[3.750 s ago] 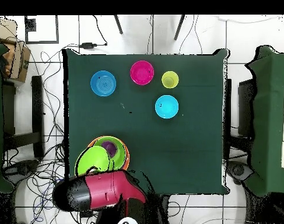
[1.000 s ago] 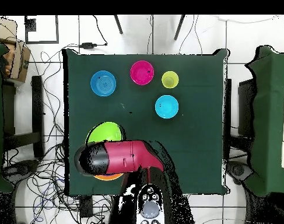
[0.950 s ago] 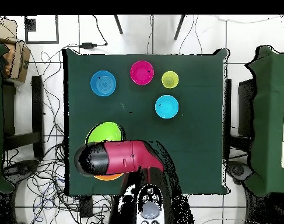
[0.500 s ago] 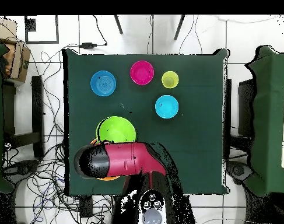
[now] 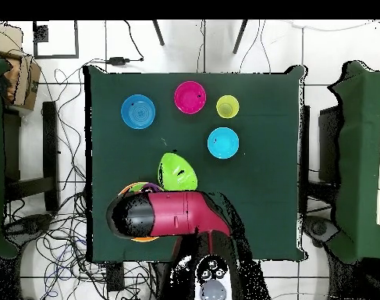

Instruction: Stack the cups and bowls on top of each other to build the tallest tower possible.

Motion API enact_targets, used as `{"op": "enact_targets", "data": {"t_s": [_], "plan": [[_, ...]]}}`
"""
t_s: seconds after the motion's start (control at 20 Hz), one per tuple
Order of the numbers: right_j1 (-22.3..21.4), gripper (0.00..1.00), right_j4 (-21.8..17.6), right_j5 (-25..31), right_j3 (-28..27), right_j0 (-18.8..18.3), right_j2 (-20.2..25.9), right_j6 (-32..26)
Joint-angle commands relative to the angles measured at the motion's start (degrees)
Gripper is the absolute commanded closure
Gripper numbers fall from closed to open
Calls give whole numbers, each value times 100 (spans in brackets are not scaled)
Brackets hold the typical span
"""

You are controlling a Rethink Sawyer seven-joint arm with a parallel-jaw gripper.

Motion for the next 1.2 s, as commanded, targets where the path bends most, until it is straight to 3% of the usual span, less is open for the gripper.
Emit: {"op": "enact_targets", "data": {"t_s": [0.05, 0.65, 1.2], "plan": [[174, 0, -283, -301, 367, 61, 560, -489], [235, 0, -316, -450, 423, 235, 492, -320], [604, 0, -429, -374, -77, 311, 412, -296]]}}
